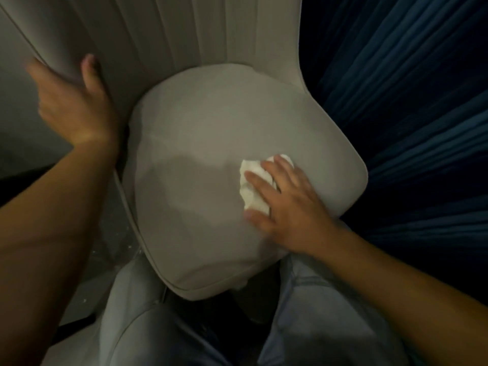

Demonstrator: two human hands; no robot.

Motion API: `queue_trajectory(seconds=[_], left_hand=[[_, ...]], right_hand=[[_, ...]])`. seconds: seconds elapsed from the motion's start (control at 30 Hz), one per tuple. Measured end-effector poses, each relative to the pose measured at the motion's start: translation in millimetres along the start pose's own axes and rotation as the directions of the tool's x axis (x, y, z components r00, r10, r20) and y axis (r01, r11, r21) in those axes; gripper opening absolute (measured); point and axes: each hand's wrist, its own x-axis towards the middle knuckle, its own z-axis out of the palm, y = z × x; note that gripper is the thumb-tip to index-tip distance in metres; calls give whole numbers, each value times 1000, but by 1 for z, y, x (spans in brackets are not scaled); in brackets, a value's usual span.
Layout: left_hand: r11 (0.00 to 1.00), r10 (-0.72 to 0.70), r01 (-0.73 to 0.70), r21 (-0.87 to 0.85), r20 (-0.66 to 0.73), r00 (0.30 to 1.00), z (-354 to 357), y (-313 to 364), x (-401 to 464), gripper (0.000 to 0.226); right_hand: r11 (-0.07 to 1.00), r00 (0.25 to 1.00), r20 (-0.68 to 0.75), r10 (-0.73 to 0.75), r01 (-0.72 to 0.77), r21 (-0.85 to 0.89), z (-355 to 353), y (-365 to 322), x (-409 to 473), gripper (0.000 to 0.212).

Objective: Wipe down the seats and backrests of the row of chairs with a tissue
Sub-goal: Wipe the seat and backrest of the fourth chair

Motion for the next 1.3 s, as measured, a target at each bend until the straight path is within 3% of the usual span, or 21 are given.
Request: queue_trajectory(seconds=[0.07,0.2,0.33,0.4,0.47,0.57,0.7,0.9,1.3], left_hand=[[1000,12,-12,25,-20,1000,-1,0,-2,74],[998,-28,21,66,107,994,1,-4,4,80],[992,-24,2,126,172,985,-1,-4,7,81],[992,-38,19,124,158,987,-2,0,3,79],[994,-56,43,103,125,991,-2,3,0,80],[996,-63,54,73,126,990,0,4,-1,82],[992,-100,82,101,199,975,0,1,1,81],[984,-138,91,151,340,930,-15,-9,-14,85],[973,-186,123,194,350,918,-16,-12,-19,77]], right_hand=[[999,998,34,-45,45,-4,3,-14,-22,67],[999,999,-2,-37,37,-18,10,-18,-34,57],[950,958,-88,272,-282,-136,-6,48,-14,57],[895,899,-19,437,-437,-83,-18,94,-9,57],[861,859,78,506,-508,20,-22,117,-2,62],[828,828,42,559,-560,25,-14,101,5,77],[891,890,-41,455,-455,0,1,50,6,86],[948,949,21,315,-316,31,3,51,48,74],[929,928,30,371,-370,-23,4,76,203,70]])
